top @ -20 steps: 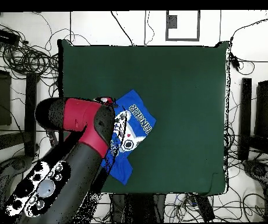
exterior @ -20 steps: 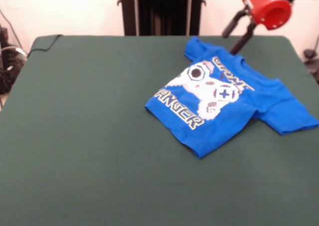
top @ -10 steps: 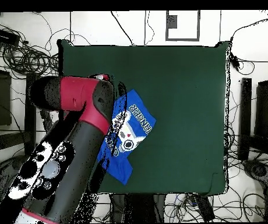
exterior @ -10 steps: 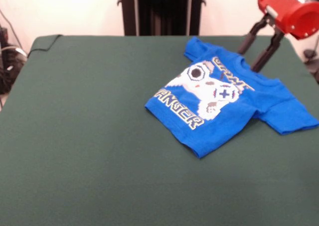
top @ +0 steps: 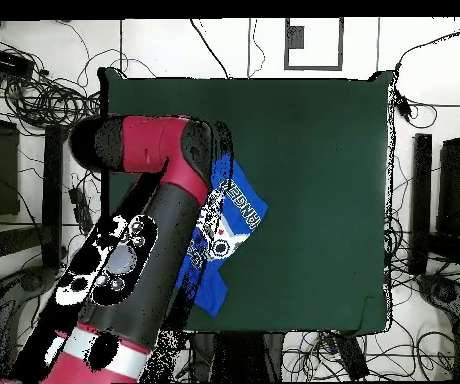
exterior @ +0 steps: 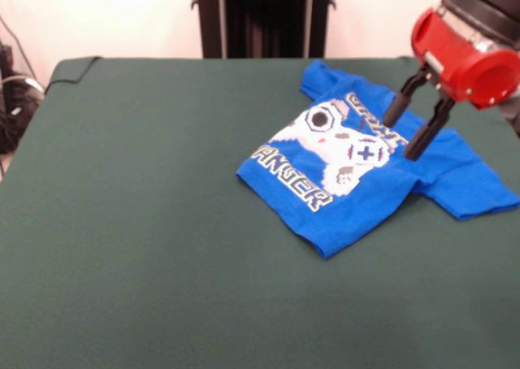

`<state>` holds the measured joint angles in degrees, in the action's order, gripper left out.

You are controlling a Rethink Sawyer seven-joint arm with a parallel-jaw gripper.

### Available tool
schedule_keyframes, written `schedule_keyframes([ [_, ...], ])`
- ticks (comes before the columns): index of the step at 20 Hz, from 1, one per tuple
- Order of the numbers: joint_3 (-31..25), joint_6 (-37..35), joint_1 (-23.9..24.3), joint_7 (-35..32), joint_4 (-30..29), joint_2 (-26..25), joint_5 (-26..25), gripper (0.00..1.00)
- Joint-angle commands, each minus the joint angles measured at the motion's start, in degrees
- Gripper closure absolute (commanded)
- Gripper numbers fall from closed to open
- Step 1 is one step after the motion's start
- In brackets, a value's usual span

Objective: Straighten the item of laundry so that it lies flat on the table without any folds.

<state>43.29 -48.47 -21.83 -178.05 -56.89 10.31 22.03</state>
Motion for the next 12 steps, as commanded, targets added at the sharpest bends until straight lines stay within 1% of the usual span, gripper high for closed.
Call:
schedule_keyframes([
  [1, -10.95, 4.01, 2.33, 7.43, 1.31, -4.60, -4.05, 0.00],
  [4, -11.42, 5.00, 2.94, 6.98, 2.17, -5.34, -5.56, 0.00],
  [6, -10.72, 5.22, 3.15, 6.29, 2.98, -5.87, -7.12, 0.00],
  [12, -12.76, 8.47, 4.28, 6.92, 1.24, -4.58, -9.88, 0.00],
])
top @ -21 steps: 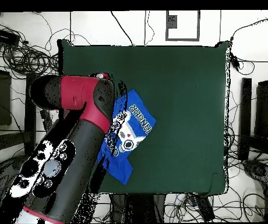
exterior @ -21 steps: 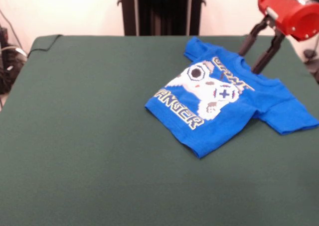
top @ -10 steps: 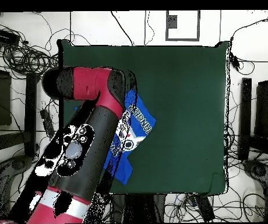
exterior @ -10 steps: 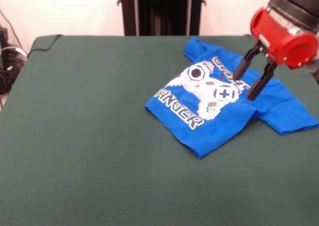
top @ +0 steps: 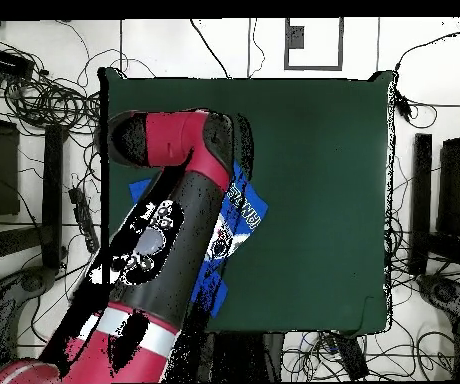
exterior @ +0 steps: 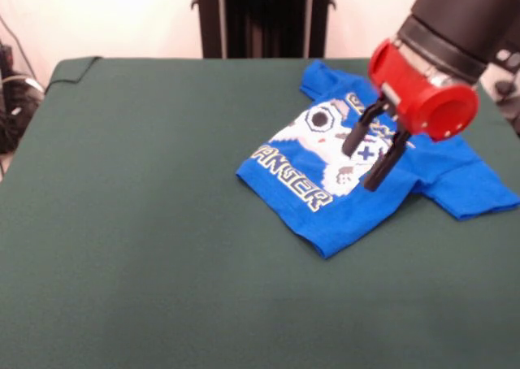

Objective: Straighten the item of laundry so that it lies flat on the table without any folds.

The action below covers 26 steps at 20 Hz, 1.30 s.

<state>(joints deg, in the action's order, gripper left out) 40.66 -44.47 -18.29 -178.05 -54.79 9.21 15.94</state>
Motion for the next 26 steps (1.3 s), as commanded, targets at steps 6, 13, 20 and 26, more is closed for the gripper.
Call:
schedule_keyframes([
  [6, -13.74, 6.30, 2.25, 7.71, -2.56, -2.27, -5.72, 0.00],
  [13, -16.86, 7.74, 3.21, 5.35, 0.28, -4.41, -5.94, 0.00],
  [20, -14.31, 3.24, 2.83, 3.72, 3.42, -6.51, -6.99, 0.00],
  [26, -12.01, -3.71, 2.35, 4.24, 2.79, -5.96, -8.62, 0.00],
])
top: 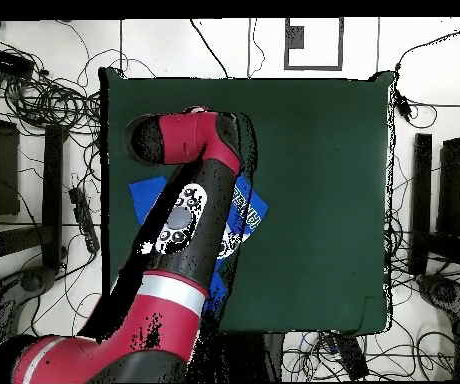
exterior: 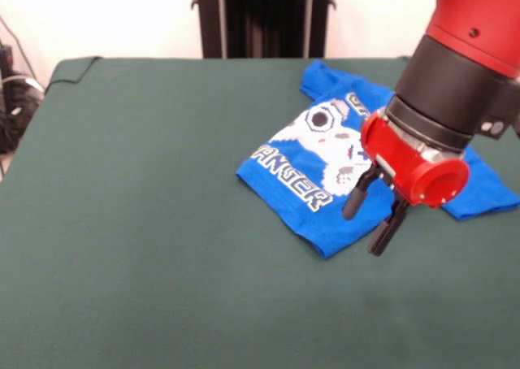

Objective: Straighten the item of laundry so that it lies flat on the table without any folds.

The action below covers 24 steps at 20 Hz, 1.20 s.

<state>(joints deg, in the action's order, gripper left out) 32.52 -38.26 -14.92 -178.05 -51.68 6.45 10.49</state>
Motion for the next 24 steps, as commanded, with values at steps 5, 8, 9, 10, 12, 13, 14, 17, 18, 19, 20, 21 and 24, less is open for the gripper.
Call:
schedule_keyframes([
  [5, -3.25, -10.36, -1.28, 4.22, -2.31, -2.49, -5.14, 0.00],
  [8, -2.86, -10.28, -1.22, 3.53, -2.37, -2.69, -6.35, 0.00],
  [9, -2.73, -10.28, -1.31, 3.29, -2.89, -2.44, -6.70, 0.00],
  [10, -2.82, -10.30, -1.29, 3.28, -3.09, -2.28, -6.94, 0.00],
  [12, -3.35, -10.65, -1.28, 3.25, -3.83, -1.73, -7.26, 0.00],
  [13, -3.88, -10.35, -1.29, 3.34, -4.57, -1.31, -7.47, 0.00],
  [14, -4.35, -10.14, -1.23, 3.42, -4.98, -1.08, -7.58, 0.00],
  [17, -6.66, -8.01, -0.66, 4.34, -6.97, -0.32, -7.39, 0.00],
  [18, -7.23, -7.51, -0.43, 4.57, -7.29, -0.26, -7.29, 0.00],
  [19, -7.99, -6.89, -0.11, 5.10, -7.76, -0.14, -7.20, 0.00],
  [20, -8.30, -6.66, -0.03, 5.21, -7.97, -0.14, -7.18, 0.00],
  [21, -8.60, -6.43, 0.06, 5.32, -8.18, -0.13, -7.16, 0.00],
  [24, -8.40, -7.02, -0.21, 5.66, -8.96, 0.53, -7.54, 0.00],
])
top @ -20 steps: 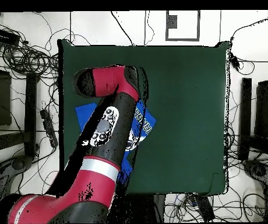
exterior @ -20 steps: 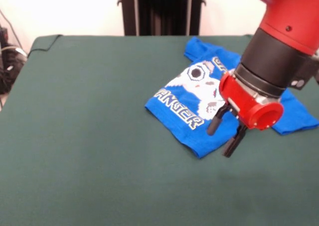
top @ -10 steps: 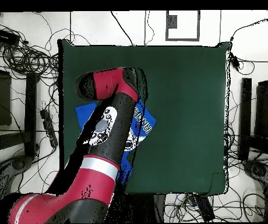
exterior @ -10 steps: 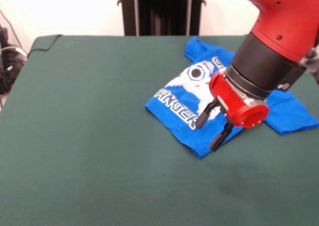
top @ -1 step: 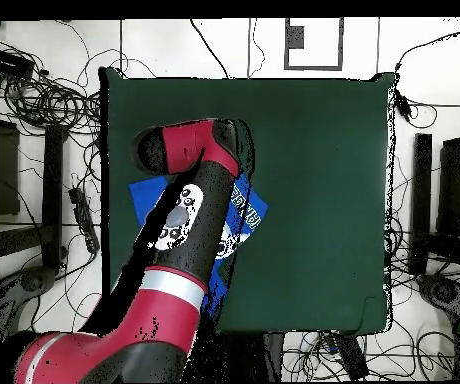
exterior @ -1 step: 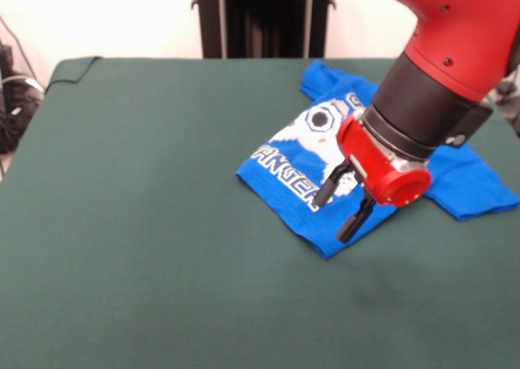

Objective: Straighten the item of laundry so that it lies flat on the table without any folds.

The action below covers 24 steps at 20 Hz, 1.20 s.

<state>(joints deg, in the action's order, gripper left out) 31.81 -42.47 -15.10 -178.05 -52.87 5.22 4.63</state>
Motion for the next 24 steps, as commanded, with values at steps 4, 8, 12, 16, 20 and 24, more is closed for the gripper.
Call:
schedule_keyframes([
  [4, -7.45, -3.38, -0.30, 7.25, -10.04, 3.33, -2.59, 0.00],
  [8, -7.45, -2.27, -0.30, 8.00, -12.45, 4.33, -3.57, 0.00],
  [12, -9.42, -0.45, 1.03, 9.14, -14.12, 5.24, -4.21, 0.00],
  [16, -11.59, 1.56, 2.14, 9.99, -15.06, 5.72, -5.01, 0.00],
  [20, -13.30, 3.12, 2.78, 9.61, -15.75, 5.79, -5.80, 0.00],
  [24, -14.62, 4.71, 2.97, 7.08, -16.77, 6.41, -6.45, 0.00],
])
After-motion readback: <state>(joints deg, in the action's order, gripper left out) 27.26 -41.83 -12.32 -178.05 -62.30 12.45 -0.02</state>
